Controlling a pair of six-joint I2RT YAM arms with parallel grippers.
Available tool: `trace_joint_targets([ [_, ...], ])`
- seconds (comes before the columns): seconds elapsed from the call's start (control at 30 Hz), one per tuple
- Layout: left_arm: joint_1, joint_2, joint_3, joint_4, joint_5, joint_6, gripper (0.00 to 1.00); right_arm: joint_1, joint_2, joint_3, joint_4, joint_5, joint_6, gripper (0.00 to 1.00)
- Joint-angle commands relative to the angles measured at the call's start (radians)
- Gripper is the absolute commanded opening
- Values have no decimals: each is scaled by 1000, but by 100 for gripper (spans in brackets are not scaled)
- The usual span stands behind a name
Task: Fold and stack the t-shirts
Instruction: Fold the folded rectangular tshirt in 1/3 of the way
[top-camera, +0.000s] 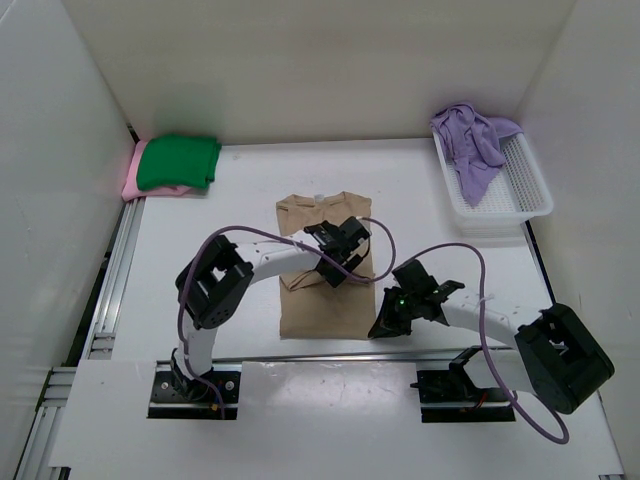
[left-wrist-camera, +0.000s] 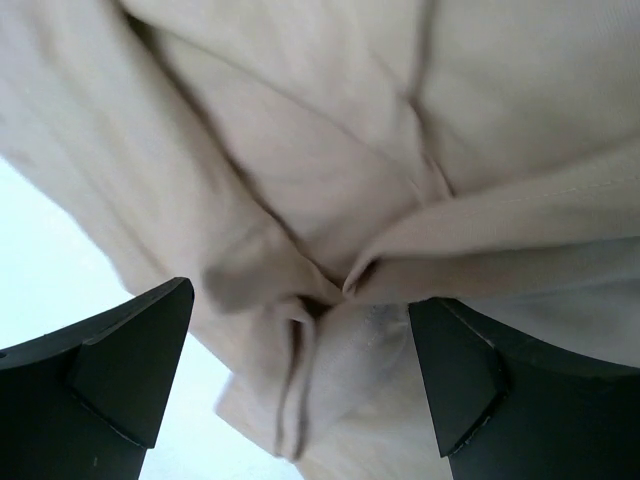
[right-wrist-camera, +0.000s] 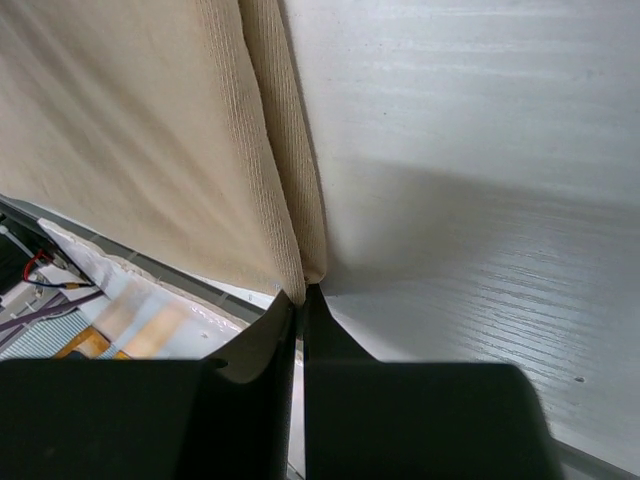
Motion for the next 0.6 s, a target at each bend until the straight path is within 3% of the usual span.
trace_joint_targets([
  [0.0, 35, 2, 87, 12, -88, -1, 100, 4, -6, -26, -70, 53, -12, 0],
  [0.17, 91, 76, 217, 12, -165, -1, 100, 4, -6, -26, -79, 53, -12, 0],
  [0.4, 184, 65, 269, 12, -174, -1, 100, 4, -6, -17, -79, 53, -12, 0],
  [0.57, 87, -116, 187, -123, 29, -1, 100, 4, -6, -17, -79, 53, -21, 0],
])
